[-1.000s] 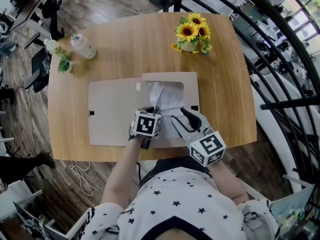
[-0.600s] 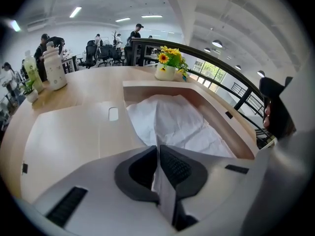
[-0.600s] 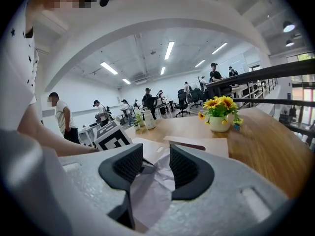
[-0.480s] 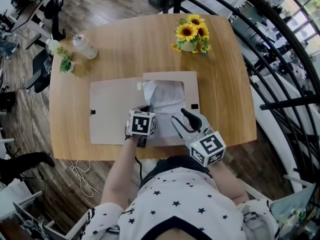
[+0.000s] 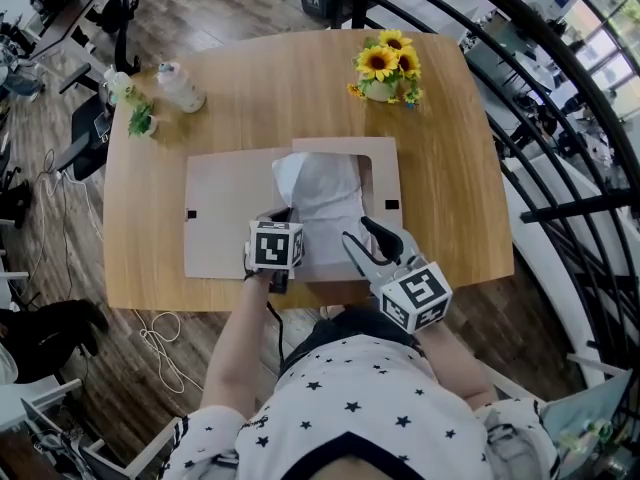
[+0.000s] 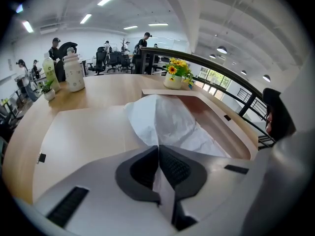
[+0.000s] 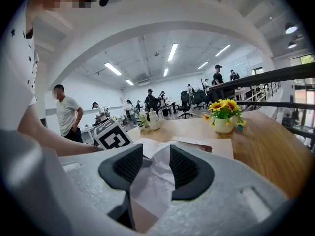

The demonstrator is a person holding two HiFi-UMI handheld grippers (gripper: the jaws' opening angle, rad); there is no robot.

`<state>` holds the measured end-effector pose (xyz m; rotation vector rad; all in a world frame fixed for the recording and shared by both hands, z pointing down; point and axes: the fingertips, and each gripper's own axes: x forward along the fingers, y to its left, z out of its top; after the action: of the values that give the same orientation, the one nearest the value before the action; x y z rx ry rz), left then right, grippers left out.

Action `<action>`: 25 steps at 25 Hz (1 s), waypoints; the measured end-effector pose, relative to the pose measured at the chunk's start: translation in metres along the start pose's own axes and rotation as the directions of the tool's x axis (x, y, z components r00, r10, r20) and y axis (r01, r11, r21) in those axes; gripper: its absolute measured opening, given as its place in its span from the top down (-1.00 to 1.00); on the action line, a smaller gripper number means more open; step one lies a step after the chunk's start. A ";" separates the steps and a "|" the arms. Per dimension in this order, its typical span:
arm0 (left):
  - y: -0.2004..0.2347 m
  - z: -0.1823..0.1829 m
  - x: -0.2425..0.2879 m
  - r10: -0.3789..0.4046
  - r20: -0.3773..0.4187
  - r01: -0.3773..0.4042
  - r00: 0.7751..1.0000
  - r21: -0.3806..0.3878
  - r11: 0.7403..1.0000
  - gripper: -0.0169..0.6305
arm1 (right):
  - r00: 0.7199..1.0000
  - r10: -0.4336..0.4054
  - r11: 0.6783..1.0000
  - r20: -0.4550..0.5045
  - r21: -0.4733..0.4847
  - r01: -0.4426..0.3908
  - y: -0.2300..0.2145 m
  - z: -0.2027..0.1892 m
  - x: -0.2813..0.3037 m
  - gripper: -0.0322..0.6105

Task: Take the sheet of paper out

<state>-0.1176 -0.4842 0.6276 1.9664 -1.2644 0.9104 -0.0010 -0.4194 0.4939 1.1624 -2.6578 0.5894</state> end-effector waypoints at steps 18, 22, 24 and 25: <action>0.012 -0.017 -0.060 0.093 0.123 -0.091 0.988 -0.018 0.996 0.92 | 0.999 0.014 1.000 0.043 -0.027 -0.012 0.048 -0.012 -0.040 0.42; 0.009 -0.021 -0.080 0.100 0.163 -0.096 0.982 -0.035 0.995 0.92 | 0.998 0.022 0.999 0.051 -0.033 -0.021 0.063 -0.017 -0.050 0.42; 0.006 -0.023 -0.092 0.103 0.186 -0.097 0.977 -0.042 0.994 0.92 | 0.998 0.028 0.999 0.055 -0.040 -0.026 0.072 -0.018 -0.056 0.42; 0.005 -0.025 -0.098 0.104 0.196 -0.098 0.975 -0.044 0.994 0.92 | 0.998 0.031 0.999 0.058 -0.043 -0.029 0.076 -0.019 -0.058 0.42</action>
<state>-0.1572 -0.4174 0.5631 2.0210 -1.4941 0.7491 -0.0174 -0.3258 0.4706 1.1475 -2.7276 0.5094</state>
